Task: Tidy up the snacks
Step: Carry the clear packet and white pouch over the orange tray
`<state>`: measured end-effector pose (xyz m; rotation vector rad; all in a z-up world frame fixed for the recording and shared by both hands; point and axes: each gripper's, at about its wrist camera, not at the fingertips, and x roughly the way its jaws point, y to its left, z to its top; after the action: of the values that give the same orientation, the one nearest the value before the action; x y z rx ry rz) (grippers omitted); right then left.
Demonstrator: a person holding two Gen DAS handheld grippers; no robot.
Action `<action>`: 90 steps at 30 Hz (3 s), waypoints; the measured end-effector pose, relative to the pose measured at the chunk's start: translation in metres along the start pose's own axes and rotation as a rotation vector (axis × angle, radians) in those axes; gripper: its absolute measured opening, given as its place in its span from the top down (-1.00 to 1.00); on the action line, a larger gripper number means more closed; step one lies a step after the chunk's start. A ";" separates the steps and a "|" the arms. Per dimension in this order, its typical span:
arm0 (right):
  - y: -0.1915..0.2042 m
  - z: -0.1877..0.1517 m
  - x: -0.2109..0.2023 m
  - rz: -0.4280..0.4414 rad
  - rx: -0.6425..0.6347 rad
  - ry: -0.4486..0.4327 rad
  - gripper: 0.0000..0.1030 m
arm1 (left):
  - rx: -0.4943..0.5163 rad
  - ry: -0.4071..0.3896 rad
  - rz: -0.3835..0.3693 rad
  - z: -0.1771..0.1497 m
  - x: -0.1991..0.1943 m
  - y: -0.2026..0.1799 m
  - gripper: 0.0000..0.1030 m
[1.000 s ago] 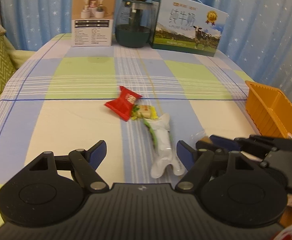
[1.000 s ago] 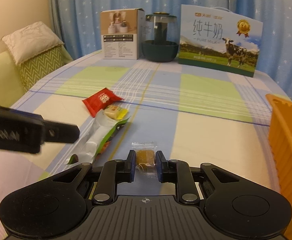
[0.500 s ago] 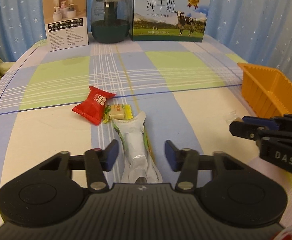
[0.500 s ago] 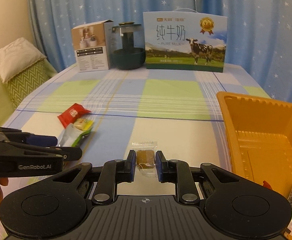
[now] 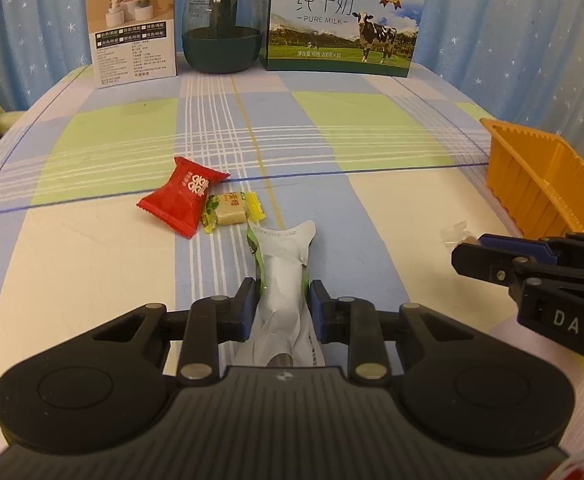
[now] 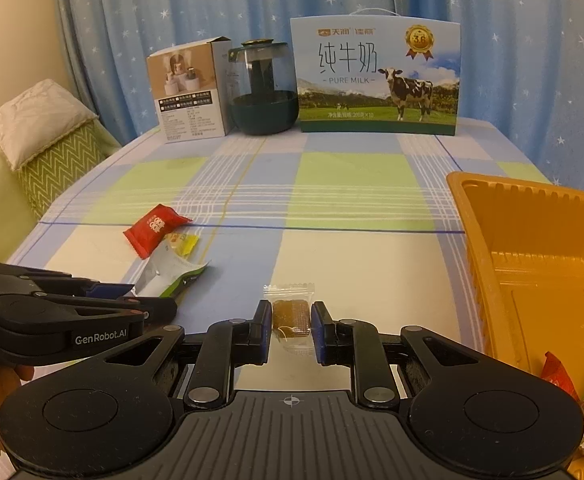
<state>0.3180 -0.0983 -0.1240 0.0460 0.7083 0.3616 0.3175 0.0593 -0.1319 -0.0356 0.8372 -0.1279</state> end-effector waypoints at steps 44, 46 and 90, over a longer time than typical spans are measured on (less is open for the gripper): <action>-0.020 -0.091 -0.202 -0.145 0.116 -0.092 0.59 | -0.059 -0.070 -0.131 -0.091 -0.174 -0.123 0.51; -0.023 -0.094 -0.205 -0.150 0.123 -0.093 0.59 | -0.054 -0.072 -0.134 -0.091 -0.176 -0.127 0.51; -0.141 -0.049 -0.210 -0.271 0.190 -0.178 0.59 | 0.091 -0.083 -0.304 -0.014 -0.116 -0.236 0.51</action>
<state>0.1836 -0.3058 -0.0525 0.1585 0.5617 0.0293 0.2065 -0.1598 -0.0365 -0.0816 0.7383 -0.4475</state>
